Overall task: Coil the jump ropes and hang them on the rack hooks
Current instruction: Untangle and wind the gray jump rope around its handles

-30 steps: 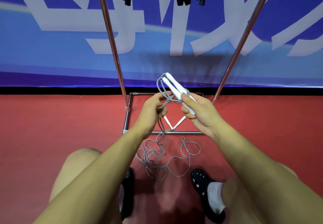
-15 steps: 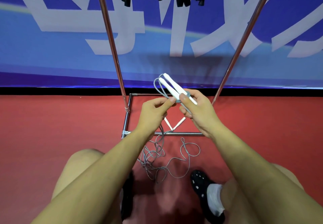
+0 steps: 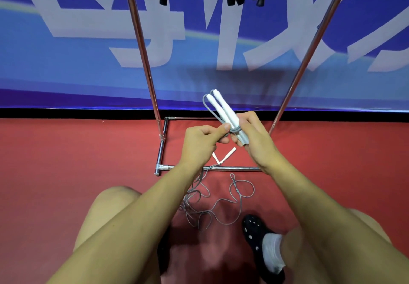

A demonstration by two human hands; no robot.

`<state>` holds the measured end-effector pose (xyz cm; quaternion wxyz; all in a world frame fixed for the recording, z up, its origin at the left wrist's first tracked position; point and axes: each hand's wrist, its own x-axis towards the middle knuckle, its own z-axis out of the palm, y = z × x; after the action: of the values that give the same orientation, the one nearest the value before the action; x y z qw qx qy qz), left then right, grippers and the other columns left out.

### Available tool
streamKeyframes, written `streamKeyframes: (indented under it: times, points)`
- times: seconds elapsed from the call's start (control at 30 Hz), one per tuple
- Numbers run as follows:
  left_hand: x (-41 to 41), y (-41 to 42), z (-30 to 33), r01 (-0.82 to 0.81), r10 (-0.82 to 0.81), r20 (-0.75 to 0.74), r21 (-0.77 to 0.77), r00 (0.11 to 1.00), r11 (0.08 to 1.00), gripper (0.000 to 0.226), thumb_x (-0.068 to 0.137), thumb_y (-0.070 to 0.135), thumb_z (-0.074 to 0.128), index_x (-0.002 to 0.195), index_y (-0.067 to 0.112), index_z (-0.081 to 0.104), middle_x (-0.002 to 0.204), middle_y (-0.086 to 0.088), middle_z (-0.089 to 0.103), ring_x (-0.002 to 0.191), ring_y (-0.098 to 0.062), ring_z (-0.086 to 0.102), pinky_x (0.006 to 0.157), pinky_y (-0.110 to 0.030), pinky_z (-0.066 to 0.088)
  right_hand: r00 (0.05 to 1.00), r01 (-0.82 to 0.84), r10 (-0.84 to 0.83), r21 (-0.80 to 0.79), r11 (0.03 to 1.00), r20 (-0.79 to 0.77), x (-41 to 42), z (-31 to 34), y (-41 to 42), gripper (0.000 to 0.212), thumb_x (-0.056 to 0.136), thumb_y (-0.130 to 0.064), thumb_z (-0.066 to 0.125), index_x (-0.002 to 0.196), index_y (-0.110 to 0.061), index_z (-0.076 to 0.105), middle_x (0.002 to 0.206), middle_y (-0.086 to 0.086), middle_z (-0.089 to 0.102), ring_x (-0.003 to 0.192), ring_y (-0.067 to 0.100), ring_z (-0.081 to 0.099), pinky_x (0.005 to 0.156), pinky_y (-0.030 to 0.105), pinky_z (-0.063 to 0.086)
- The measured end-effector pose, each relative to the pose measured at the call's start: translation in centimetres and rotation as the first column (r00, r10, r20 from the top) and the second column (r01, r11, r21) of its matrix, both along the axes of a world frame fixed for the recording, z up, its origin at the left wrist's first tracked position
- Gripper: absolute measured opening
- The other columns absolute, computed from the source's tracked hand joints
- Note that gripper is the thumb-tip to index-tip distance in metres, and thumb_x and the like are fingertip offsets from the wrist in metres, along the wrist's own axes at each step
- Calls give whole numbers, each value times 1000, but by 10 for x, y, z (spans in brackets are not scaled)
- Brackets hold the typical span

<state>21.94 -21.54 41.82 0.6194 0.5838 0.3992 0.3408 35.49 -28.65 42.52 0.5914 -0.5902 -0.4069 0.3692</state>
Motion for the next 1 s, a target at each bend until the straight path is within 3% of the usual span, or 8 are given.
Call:
streamKeyframes:
  times: [0.07, 0.17, 0.27, 0.43, 0.53, 0.67, 0.8, 1.0]
  points:
    - [-1, 1, -1, 19, -17, -39, 57, 999, 998, 33, 92, 32, 75, 71, 7, 76, 73, -20, 72, 48, -12, 38, 49, -22, 34, 992, -47, 47, -3, 999, 120, 1, -2, -2, 9, 107, -18, 47, 112, -17, 54, 89, 4, 64, 72, 10, 57, 70, 27, 47]
    - [-3, 4, -2, 79, -66, -133, 90, 989, 993, 28, 97, 24, 69, 77, 5, 77, 58, 1, 68, 49, -10, 47, 53, -21, 41, 970, -137, 138, -18, 990, 199, 4, -5, -7, 21, 105, -6, 52, 126, -9, 51, 105, 7, 66, 87, 9, 66, 87, 27, 53]
    - [-4, 8, -5, 149, -123, -210, 111, 970, 983, 19, 96, 14, 64, 86, 7, 79, 68, -10, 73, 57, -12, 59, 64, -29, 51, 927, -154, 163, -54, 987, 337, 8, -9, -8, 29, 101, -11, 63, 128, -16, 55, 119, -1, 67, 108, 18, 66, 102, 34, 51]
    - [-6, 8, -5, 246, -226, -199, 77, 953, 966, 23, 97, 5, 58, 105, 10, 79, 83, -10, 78, 77, -15, 72, 85, -38, 61, 914, -79, 118, -117, 990, 387, 12, -10, -5, 46, 95, -17, 72, 136, -26, 53, 132, -11, 61, 124, 12, 60, 108, 32, 47]
    - [-9, 6, -3, 294, -274, -202, 76, 940, 953, 24, 93, 1, 61, 107, 10, 78, 82, -7, 78, 77, -18, 65, 79, -39, 56, 898, -42, 119, -188, 981, 424, 18, -7, -5, 45, 92, -21, 76, 133, -25, 59, 122, -14, 65, 112, 8, 64, 98, 25, 49]
    - [-11, 2, 0, 341, -307, -225, 132, 925, 931, 22, 96, 4, 63, 108, 15, 78, 73, -2, 73, 60, -11, 51, 58, -24, 40, 946, -126, 181, -210, 970, 268, 23, -1, -9, 37, 89, -18, 79, 125, -19, 68, 107, -11, 74, 90, 0, 67, 77, 15, 48]
    - [-11, 0, 2, 388, -316, -292, 233, 903, 892, 24, 104, 11, 56, 119, 14, 75, 71, -2, 66, 42, -3, 34, 44, -16, 31, 960, -215, 247, -223, 951, 129, 27, 2, -14, 23, 93, -19, 75, 115, -17, 72, 91, -4, 73, 79, 6, 62, 71, 18, 48]
    - [-12, 2, 5, 453, -375, -294, 273, 879, 849, 29, 105, 12, 50, 116, 28, 72, 84, -4, 78, 70, -42, 66, 57, -48, 50, 954, -280, 259, -150, 948, -149, 28, -2, -14, 39, 90, 1, 72, 125, -8, 58, 105, 11, 67, 88, 26, 62, 76, 38, 53]
